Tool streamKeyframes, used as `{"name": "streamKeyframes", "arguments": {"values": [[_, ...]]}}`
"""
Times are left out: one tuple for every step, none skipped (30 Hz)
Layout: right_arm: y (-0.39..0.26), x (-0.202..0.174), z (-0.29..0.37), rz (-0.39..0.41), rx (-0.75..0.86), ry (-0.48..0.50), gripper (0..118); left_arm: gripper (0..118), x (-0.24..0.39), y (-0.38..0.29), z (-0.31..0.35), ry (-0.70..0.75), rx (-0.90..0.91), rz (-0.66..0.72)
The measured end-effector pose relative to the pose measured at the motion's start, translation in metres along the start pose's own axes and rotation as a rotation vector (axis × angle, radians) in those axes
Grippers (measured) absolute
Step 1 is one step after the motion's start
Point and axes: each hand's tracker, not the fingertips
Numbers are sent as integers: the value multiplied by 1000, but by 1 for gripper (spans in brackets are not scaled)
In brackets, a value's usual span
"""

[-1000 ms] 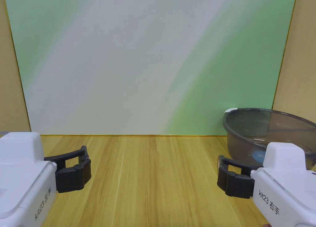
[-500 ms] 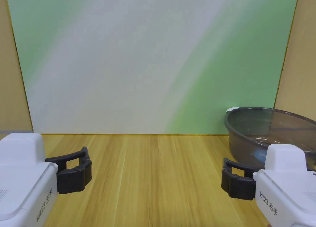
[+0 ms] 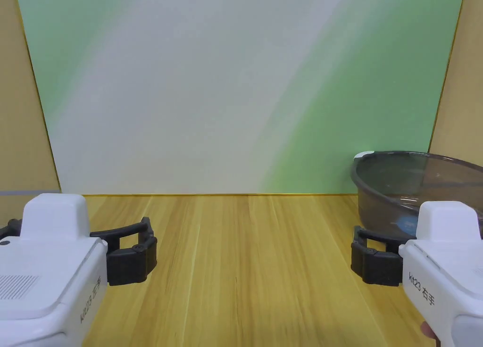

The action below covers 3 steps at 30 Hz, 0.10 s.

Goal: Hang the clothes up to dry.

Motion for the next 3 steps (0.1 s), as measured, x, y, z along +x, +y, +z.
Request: {"name": "streamKeyframes", "arguments": {"values": [[0,0,0,0,-1,3,118,118,1,0,0,-1,-2,-2],[0,0,0,-5,-5,12,118,118,1,-1,0,-3,-4,-1],[0,0,0,-19,-10,25,118,118,1,-1,0,-8,-7,-2]]}}
